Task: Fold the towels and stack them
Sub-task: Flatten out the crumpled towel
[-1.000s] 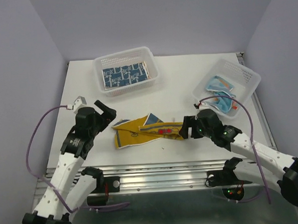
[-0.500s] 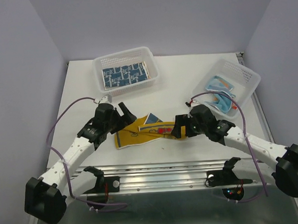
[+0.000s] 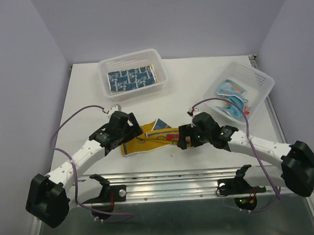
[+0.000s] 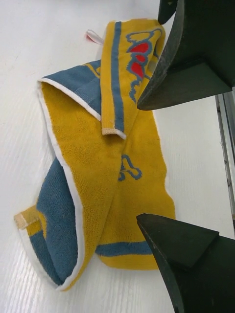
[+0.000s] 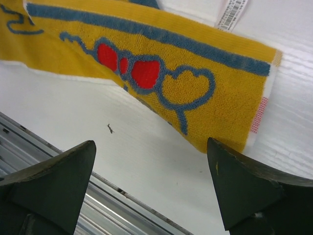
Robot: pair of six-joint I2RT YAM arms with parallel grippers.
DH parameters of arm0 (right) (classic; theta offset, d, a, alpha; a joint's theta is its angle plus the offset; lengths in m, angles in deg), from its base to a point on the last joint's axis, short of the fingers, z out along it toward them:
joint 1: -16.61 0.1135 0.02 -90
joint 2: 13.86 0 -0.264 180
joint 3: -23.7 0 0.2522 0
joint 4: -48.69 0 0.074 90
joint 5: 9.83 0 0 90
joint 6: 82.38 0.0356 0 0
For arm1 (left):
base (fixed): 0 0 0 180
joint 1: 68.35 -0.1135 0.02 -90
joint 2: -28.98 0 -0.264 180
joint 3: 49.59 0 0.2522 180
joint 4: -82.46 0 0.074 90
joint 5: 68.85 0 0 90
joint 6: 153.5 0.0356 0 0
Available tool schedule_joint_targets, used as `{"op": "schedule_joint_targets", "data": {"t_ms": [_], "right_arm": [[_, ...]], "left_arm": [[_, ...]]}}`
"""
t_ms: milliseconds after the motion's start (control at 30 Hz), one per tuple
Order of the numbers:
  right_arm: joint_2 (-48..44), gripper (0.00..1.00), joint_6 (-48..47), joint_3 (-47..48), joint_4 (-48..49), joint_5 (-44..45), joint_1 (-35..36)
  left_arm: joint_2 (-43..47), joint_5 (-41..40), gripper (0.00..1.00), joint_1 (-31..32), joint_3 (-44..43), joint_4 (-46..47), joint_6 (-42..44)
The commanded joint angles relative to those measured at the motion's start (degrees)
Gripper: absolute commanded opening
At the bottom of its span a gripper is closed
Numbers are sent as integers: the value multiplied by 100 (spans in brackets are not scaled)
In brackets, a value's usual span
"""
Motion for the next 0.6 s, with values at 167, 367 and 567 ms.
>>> {"op": "schedule_joint_targets", "data": {"t_ms": [167, 367, 567], "right_arm": [[1227, 100, -182, 1047, -169, 1823, 601], [2228, 47, 64, 1769, -354, 2870, 645], [2142, 6, 328, 1874, -205, 3134, 645]], "left_arm": [[349, -1094, 99, -65, 199, -777, -875], [296, -954, 99, -416, 348, -645, -770], [436, -716, 99, -619, 665, -373, -708]]}}
